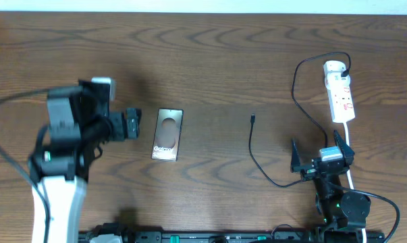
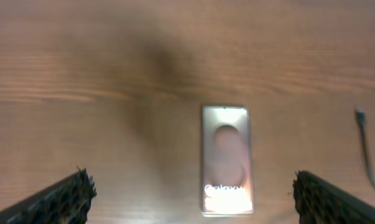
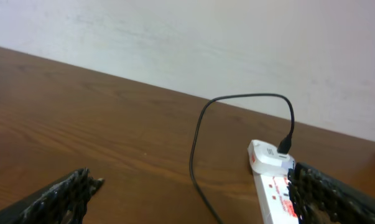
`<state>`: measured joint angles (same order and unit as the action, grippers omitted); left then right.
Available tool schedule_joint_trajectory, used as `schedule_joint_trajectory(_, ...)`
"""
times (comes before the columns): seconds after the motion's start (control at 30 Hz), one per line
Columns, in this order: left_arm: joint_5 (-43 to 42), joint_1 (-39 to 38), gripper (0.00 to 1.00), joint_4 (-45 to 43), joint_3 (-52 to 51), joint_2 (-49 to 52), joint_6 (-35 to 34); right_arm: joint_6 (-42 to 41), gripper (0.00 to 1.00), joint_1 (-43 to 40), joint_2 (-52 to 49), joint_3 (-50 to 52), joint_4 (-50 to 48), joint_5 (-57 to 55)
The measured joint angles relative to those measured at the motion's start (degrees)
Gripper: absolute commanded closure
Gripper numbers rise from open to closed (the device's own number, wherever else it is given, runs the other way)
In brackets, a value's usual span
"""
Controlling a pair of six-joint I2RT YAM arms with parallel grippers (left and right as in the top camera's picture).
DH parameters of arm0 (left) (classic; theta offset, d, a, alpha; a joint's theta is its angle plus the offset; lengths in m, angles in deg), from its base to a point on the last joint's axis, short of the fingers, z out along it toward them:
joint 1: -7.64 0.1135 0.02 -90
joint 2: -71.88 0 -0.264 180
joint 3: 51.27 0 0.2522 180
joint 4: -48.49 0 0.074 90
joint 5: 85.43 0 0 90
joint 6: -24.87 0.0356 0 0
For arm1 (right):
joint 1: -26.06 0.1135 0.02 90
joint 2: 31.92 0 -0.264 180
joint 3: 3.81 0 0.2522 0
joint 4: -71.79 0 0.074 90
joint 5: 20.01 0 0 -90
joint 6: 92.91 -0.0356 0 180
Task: Plug charger to phone and switch on socket
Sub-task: 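Move the left gripper over the silver phone and lower it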
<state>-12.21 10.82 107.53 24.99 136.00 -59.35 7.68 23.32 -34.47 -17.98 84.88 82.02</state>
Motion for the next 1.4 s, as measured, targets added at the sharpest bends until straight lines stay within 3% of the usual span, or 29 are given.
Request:
schedule_joint_trajectory(0.17, -1.81, -2.14, 0.01, 1.49, 4.28, 7.82, -0.02, -3.37, 0.01, -0.02, -0.57, -2.4, 3.93, -0.48)
schedule_joint_trajectory(0.37, -2.62, -2.89, 0.01, 1.99, 4.28, 12.07, -0.04, -5.42, 0.01, -0.02, -8.76, -13.0, 11.15, -1.03)
schedule_joint_trajectory(0.5, -2.67, -2.89, 0.01, 1.77, 4.28, 13.09, -0.02, -6.03, 0.01, -0.02, -18.73, -23.19, 17.62, -1.2)
schedule_joint_trajectory(0.83, -3.89, -3.02, 0.01, 0.52, 4.31, 13.73, -0.13, -6.51, 0.01, -0.02, -47.5, -54.75, 44.35, -1.38)
schedule_joint_trajectory(1.0, 1.49, -6.54, 0.01, 0.83, 4.31, 14.82, -2.99, -5.11, 0.01, -0.02, -57.88, -66.2, 51.65, -1.42)
schedule_joint_trajectory(1.4, 9.57, -15.41, 0.01, 0.81, 4.31, 25.27, -9.33, -2.34, 0.01, -0.02, -64.46, -69.42, 51.21, 4.57)
